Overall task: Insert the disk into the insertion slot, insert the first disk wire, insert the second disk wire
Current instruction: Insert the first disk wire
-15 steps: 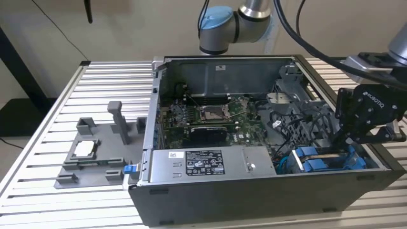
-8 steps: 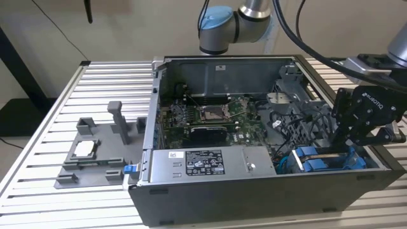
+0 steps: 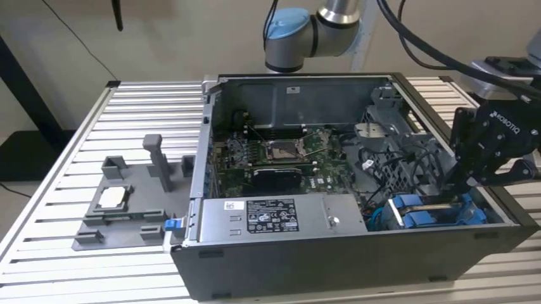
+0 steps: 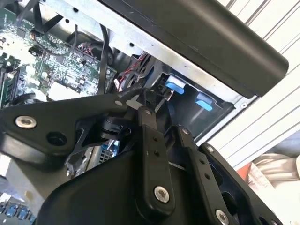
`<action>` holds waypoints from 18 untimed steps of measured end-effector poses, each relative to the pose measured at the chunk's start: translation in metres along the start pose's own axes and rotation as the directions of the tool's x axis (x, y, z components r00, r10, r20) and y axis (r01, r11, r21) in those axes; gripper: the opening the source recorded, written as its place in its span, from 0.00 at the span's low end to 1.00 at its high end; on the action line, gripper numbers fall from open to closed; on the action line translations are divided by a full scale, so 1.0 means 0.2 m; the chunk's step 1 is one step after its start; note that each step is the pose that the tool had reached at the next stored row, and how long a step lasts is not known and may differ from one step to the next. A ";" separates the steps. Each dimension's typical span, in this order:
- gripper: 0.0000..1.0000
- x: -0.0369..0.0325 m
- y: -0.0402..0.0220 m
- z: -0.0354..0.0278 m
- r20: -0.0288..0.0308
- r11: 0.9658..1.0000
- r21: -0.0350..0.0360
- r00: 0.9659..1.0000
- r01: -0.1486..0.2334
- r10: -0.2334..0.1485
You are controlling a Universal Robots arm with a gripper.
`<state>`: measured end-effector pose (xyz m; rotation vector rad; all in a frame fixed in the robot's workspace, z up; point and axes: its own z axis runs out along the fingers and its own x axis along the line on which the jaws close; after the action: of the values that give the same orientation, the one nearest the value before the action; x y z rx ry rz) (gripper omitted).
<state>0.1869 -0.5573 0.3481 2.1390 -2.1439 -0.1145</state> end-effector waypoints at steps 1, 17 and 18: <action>0.27 0.000 0.002 -0.010 0.000 1.000 0.003 1.000 0.000 0.000; 0.27 -0.002 0.047 -0.051 0.000 0.997 0.082 1.000 -0.003 0.003; 0.27 -0.001 0.050 -0.058 0.000 0.997 0.083 1.000 -0.003 0.003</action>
<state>0.1785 -0.5567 0.3609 2.1800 -2.1887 -0.0255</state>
